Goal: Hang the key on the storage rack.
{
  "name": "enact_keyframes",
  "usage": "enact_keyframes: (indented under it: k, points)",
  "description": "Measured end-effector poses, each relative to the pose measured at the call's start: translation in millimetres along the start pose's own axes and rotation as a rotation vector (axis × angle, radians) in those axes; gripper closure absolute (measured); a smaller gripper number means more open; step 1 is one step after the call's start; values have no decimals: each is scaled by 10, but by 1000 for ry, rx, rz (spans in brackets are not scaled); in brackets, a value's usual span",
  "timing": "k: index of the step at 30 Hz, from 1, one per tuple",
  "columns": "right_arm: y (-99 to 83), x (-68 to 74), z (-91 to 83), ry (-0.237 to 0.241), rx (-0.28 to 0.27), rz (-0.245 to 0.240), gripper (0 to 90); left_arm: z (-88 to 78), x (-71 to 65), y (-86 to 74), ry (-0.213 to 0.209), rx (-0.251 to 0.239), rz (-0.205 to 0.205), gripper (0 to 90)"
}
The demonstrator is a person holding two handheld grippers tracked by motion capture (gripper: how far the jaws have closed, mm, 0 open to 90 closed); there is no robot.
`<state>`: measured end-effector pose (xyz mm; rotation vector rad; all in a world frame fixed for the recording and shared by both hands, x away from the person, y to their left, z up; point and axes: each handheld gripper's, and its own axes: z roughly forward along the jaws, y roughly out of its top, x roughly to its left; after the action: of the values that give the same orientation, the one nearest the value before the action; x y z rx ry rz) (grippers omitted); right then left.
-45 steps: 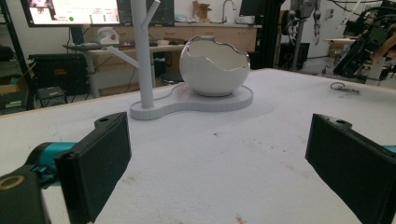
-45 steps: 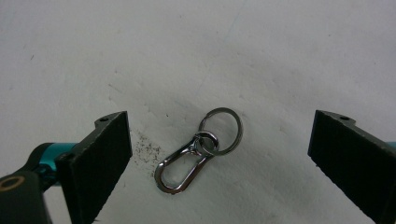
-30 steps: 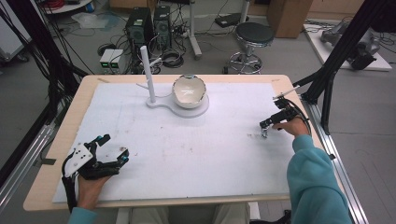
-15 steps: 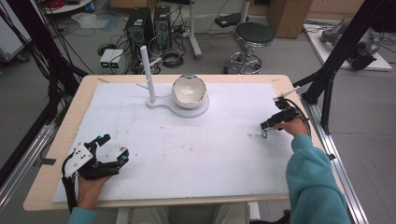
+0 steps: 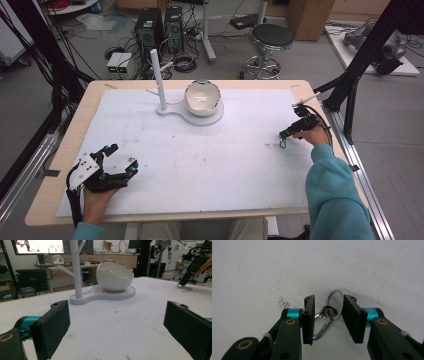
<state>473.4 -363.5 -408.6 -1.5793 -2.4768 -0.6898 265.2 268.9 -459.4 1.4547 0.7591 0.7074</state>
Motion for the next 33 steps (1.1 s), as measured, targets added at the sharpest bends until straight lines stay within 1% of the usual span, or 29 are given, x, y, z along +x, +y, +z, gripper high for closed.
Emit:
enact_keyframes:
  k: [2, 6, 7, 11, 17, 19, 20, 23, 25, 31, 33]
  points:
    - [-2, 3, -3, 5, -1, -6, 664, 0, -1, 0, 0, 0, 0, 74]
    - [-2, 15, -8, 10, 2, -13, 703, 0, -1, 0, 0, 0, 1, 74]
    - [0, 27, -14, 10, 2, -17, 729, 0, -1, 0, 0, 0, 1, 74]
    - [2, 40, -32, 7, -8, -25, 755, 0, -1, 0, 0, 0, 0, 74]
    - [-5, 57, -44, 8, -1, -21, 784, 0, -1, 0, 0, 0, 0, 74]
    - [-8, 50, -49, 8, -6, -36, 797, 0, -1, 0, 0, 0, 1, 73]
    - [-9, 53, -51, 9, -7, -33, 805, 0, -1, 0, 0, 0, 1, 73]
    - [-12, 64, -56, 9, 4, -29, 815, -1, -1, 0, 0, 0, 2, 74]
    - [-12, 70, -58, 9, 2, -30, 825, -1, 0, 0, 0, 0, 2, 74]
    - [-7, 79, -48, 4, 8, -43, 835, -1, -1, 0, 0, -1, 2, 74]
    - [-3, 87, -41, 2, 11, -49, 852, -1, -1, -1, 0, -2, 1, 74]
